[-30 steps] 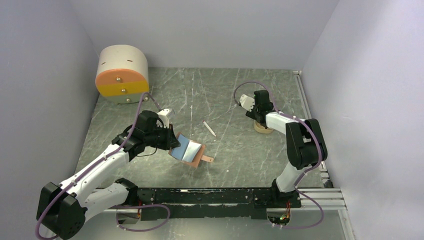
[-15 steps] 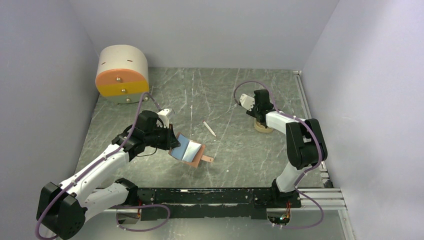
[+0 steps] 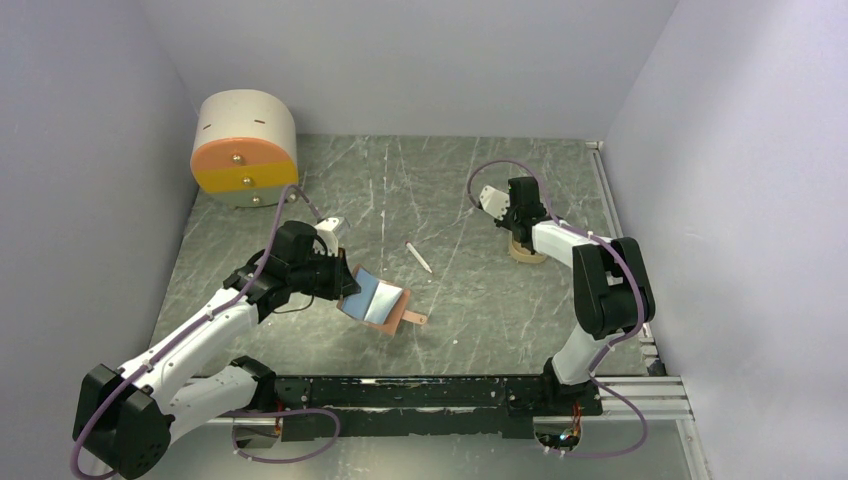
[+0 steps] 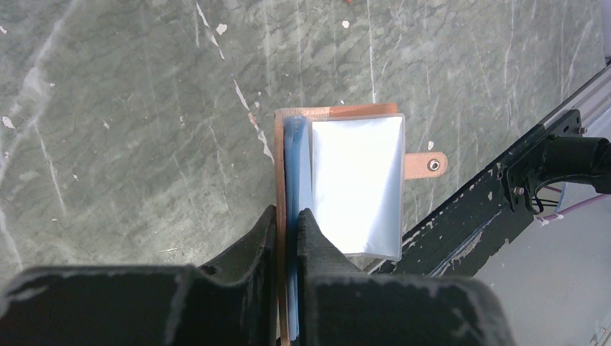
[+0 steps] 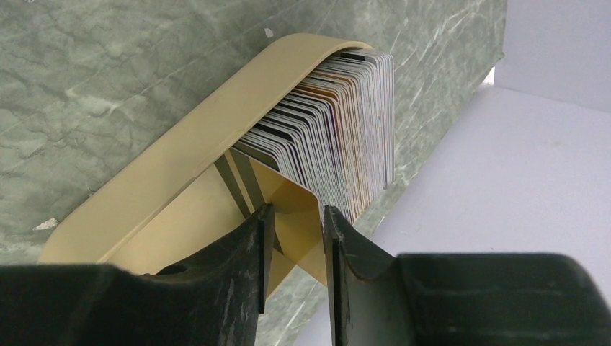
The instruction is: Put the credit cards into the card holder
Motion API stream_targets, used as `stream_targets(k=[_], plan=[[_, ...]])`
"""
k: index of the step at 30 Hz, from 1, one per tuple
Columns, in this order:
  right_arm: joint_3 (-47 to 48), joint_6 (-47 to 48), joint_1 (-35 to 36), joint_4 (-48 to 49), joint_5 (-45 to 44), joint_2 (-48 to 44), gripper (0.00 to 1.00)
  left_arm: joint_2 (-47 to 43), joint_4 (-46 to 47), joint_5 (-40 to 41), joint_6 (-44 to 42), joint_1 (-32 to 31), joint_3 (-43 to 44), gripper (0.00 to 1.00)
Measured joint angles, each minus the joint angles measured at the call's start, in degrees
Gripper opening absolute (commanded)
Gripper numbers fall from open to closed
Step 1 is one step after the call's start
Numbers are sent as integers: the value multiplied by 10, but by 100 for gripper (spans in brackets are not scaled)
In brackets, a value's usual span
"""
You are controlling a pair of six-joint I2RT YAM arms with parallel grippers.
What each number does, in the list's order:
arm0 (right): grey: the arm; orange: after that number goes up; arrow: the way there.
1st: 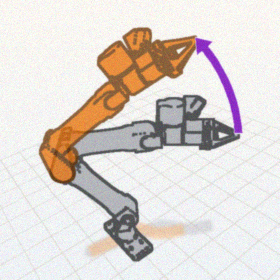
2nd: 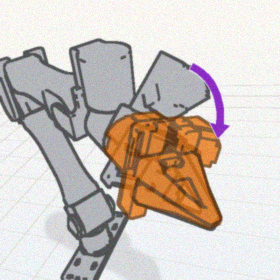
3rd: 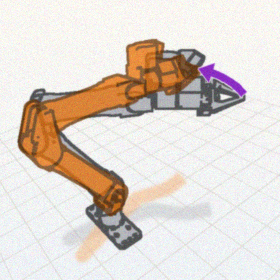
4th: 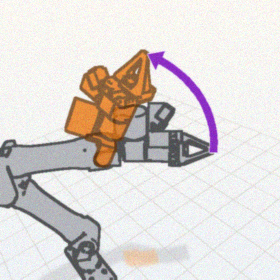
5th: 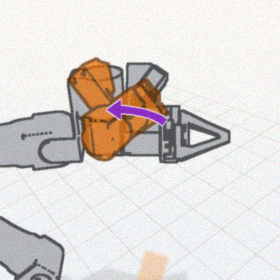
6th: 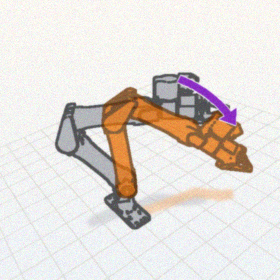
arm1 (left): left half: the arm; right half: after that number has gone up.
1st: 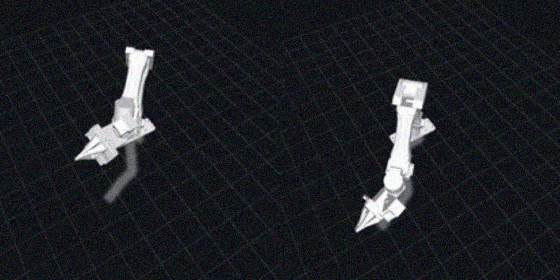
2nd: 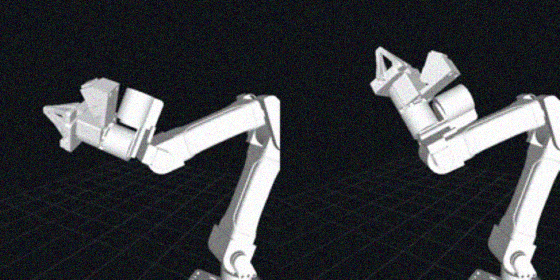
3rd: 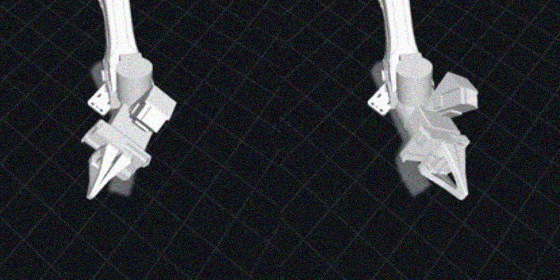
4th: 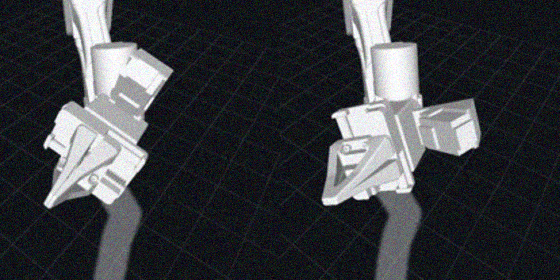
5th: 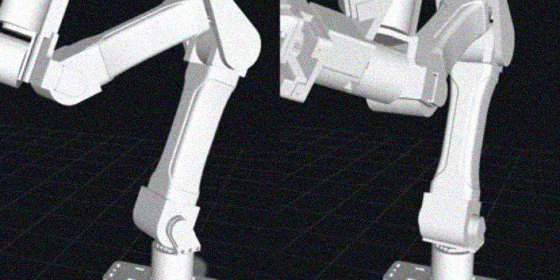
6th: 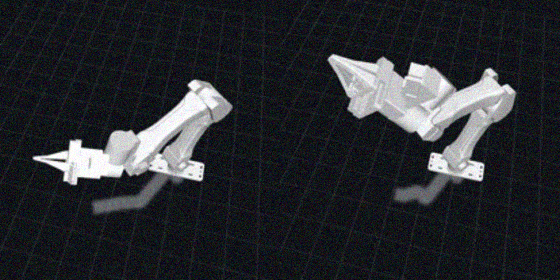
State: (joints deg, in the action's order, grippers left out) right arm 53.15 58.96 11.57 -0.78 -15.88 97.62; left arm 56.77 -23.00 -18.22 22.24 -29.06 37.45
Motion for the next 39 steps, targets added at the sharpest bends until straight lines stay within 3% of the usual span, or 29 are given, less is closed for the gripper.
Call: stream_targets(k=[17, 26, 30, 39], plan=[[15, -23, -1, -56, 36, -25, 0, 0, 0, 0, 0, 0, 0, 9], [48, -78, 2, -181, 118, -70, 0, 0, 0, 1, 0, 0, 0, 9], [54, -143, 10, -209, 145, -110, 0, 3, 4, 8, 19, 0, 0, 9], [128, -404, 80, -210, 177, -205, 0, 37, 87, 18, 117, 0, -14, 9]])
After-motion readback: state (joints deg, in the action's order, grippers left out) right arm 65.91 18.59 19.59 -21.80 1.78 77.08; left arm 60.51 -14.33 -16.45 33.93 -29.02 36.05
